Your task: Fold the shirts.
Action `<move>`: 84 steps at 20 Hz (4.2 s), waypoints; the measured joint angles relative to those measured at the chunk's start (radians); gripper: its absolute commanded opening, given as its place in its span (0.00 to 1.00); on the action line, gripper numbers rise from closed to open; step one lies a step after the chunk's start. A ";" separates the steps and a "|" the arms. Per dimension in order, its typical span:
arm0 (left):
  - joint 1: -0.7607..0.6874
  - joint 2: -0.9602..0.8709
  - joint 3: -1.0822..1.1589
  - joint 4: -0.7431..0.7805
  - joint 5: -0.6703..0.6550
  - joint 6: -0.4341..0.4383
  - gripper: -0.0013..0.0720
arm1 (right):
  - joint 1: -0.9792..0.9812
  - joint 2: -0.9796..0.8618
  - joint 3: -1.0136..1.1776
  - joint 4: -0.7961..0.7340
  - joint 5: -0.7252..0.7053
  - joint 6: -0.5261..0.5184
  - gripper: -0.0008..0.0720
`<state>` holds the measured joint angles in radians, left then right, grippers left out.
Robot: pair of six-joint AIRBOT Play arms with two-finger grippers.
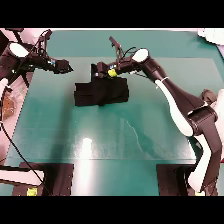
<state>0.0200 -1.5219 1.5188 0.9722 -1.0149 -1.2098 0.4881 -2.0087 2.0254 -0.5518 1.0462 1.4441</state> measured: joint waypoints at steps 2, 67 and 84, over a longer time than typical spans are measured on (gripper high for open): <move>0.002 0.002 0.000 0.000 -0.003 -0.002 0.36 | 0.015 -0.019 0.000 -0.013 -0.026 0.030 0.04; 0.004 0.002 0.000 0.016 -0.048 -0.014 0.35 | -0.272 -0.153 -0.141 -0.032 0.194 -0.040 0.21; 0.004 0.002 0.000 -0.035 -0.129 -0.042 0.35 | -0.569 0.224 -0.045 0.026 -0.092 0.082 0.04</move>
<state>0.0238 -1.5200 1.5192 0.9375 -1.1439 -1.2514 -0.0811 -1.7844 1.9804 -0.5262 0.9539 1.5261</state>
